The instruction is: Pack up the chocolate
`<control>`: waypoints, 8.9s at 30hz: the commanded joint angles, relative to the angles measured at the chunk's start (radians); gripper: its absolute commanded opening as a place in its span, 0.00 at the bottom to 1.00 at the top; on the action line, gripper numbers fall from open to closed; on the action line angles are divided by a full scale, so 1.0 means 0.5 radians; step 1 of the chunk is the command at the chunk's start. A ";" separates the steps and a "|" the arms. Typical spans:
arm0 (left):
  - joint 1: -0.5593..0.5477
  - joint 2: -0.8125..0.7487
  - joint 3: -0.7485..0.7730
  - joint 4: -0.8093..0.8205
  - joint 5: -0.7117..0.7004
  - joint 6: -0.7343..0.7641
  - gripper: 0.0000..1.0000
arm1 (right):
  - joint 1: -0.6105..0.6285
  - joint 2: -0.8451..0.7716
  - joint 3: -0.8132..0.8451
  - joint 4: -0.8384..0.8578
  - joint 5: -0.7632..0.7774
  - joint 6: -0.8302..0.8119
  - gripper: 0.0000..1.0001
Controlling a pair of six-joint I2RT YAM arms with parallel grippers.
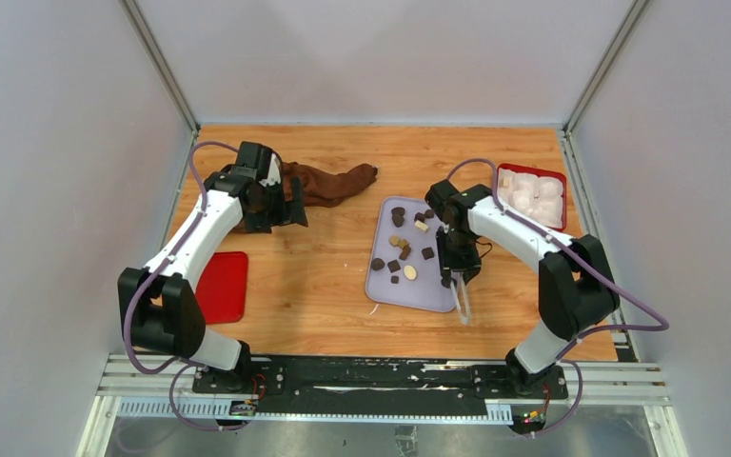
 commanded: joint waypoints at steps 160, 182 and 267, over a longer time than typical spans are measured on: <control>0.008 0.050 0.085 -0.077 -0.014 0.008 1.00 | -1.015 0.547 1.009 -0.057 0.265 -0.699 0.33; 0.008 0.109 0.132 -0.070 -0.014 0.005 1.00 | -0.325 -0.235 0.178 -0.080 0.000 -0.386 0.20; 0.008 -0.092 -0.019 -0.082 -0.031 -0.026 0.99 | -0.224 0.046 0.468 0.010 0.335 -0.351 0.00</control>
